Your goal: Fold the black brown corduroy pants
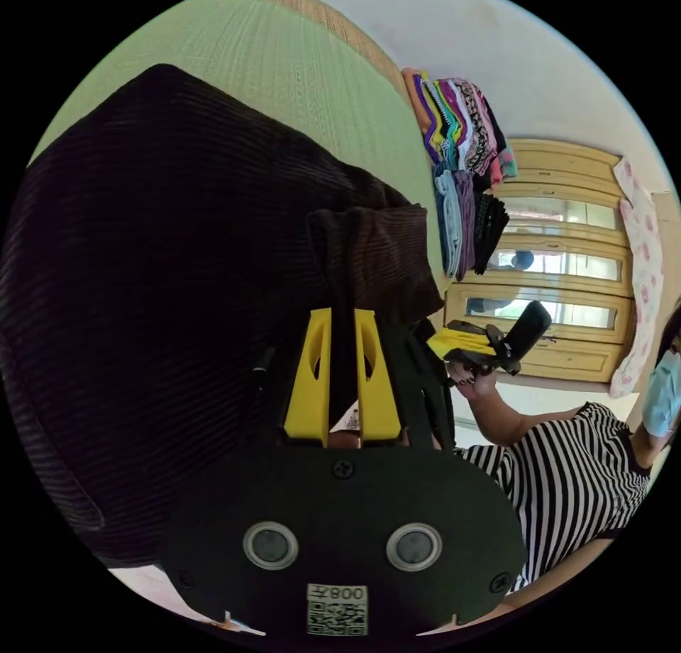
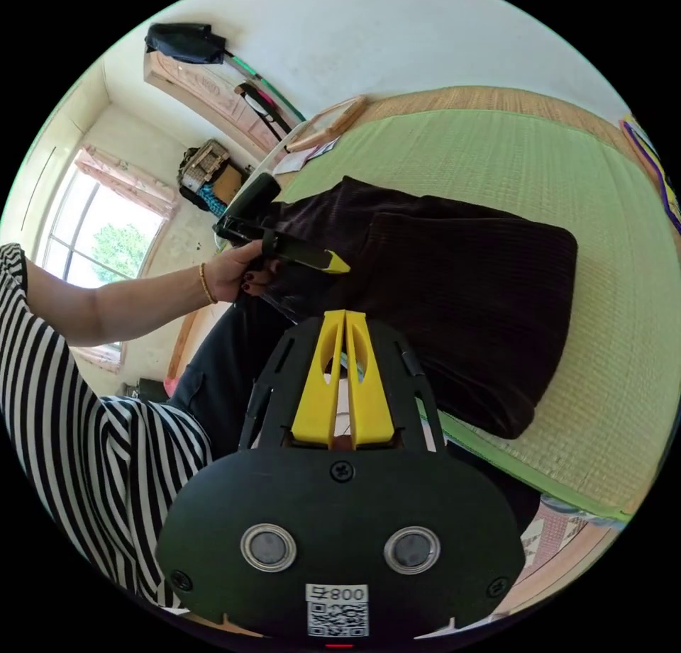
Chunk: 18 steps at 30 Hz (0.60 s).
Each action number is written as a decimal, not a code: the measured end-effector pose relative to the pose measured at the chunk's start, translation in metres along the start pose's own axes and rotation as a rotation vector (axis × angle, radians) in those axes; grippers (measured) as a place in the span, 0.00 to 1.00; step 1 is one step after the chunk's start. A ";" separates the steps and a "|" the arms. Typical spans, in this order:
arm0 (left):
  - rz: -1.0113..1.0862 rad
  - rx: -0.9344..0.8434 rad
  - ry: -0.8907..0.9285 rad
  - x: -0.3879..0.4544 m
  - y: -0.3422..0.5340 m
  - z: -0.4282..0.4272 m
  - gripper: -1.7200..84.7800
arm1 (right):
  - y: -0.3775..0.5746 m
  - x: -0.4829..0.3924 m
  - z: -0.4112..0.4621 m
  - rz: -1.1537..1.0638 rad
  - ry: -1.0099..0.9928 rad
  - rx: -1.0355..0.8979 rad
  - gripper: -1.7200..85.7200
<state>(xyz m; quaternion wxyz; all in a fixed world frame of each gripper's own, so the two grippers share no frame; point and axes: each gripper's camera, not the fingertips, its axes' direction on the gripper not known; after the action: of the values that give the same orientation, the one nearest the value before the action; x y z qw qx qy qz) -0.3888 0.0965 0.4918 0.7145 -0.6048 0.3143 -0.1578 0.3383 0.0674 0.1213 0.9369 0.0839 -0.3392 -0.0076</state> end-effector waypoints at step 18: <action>0.146 0.096 -0.176 0.090 0.011 0.035 0.02 | 0.017 0.101 -0.083 0.229 0.107 0.075 0.02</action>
<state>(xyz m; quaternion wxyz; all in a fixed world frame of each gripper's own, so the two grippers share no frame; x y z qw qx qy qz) -0.3006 0.0709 0.4608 0.7771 -0.5568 0.2857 -0.0665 0.4687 0.0899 0.1254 0.9447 0.0799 -0.2960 0.1164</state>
